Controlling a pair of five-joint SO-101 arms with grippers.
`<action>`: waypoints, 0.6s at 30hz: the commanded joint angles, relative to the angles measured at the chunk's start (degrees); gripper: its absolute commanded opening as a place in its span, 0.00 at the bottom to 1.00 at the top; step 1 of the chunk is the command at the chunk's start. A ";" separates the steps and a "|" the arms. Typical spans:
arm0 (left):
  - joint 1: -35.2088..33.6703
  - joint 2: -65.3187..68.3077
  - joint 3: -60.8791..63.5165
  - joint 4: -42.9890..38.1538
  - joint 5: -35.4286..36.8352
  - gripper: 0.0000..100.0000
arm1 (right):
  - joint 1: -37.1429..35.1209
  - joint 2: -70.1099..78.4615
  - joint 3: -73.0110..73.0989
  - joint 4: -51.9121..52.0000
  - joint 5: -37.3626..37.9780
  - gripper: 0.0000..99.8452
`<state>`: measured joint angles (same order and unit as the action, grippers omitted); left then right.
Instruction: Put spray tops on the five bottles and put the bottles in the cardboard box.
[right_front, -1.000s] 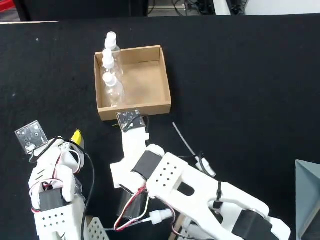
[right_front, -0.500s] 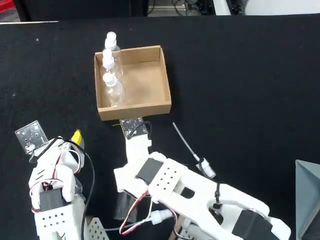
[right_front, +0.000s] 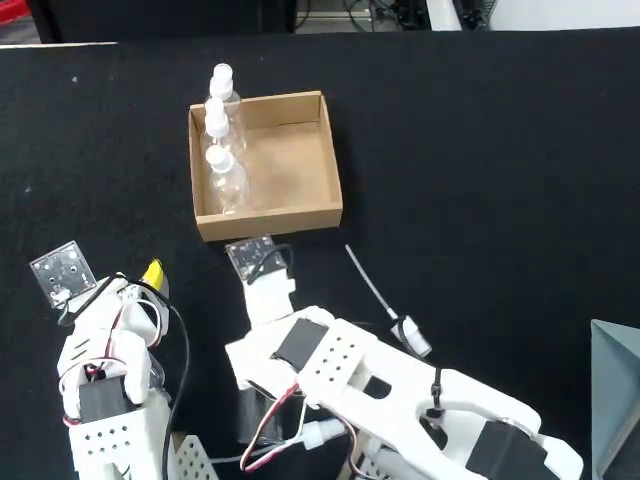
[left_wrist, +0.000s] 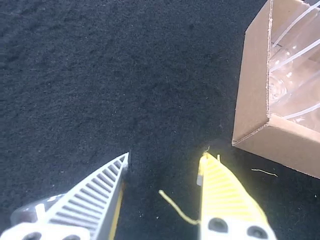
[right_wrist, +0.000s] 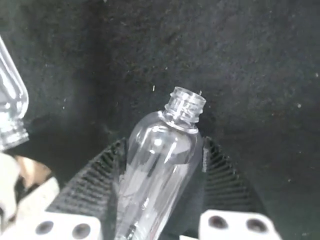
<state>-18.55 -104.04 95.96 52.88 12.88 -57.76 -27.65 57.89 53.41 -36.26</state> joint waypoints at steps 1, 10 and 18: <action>-0.48 -0.79 1.45 -0.18 -0.35 0.21 | -0.53 -2.24 -0.04 2.37 4.31 0.15; -0.48 -0.79 1.45 -0.18 -0.35 0.21 | -0.44 -2.24 0.40 2.73 16.79 0.15; -0.48 -0.79 1.45 -0.18 -0.35 0.21 | 5.36 -2.24 -2.42 8.53 28.04 0.15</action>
<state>-18.55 -104.04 95.96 52.88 12.88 -56.53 -28.62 57.80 58.24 -12.62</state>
